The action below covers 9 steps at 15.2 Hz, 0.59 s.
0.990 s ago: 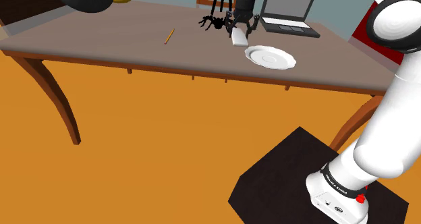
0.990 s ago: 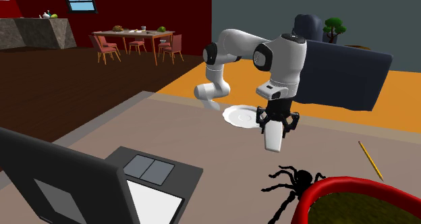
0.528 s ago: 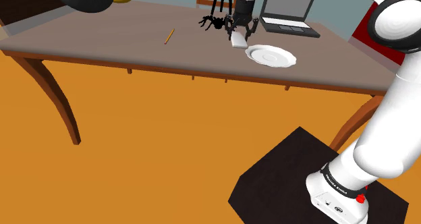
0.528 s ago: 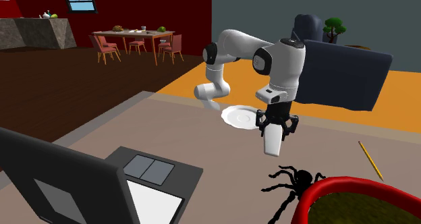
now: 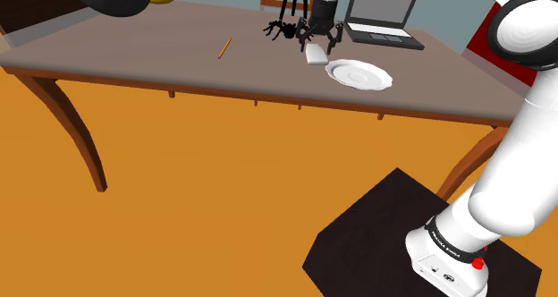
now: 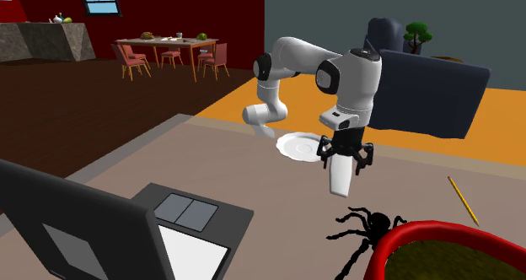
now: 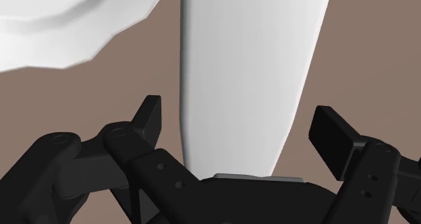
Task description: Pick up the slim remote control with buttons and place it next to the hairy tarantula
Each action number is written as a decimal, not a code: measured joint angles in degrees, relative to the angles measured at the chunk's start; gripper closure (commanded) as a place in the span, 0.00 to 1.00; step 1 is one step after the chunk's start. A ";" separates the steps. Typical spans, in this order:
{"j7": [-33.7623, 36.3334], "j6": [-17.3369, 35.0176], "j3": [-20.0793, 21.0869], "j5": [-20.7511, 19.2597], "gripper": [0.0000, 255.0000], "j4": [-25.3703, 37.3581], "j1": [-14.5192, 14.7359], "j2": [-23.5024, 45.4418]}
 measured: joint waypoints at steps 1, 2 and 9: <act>-0.04 -1.05 -0.01 -0.02 0.00 1.34 0.00 0.28; 0.07 -2.87 0.03 -0.07 0.00 3.80 0.10 0.88; 0.05 -8.40 0.04 -0.16 0.00 10.77 0.21 2.36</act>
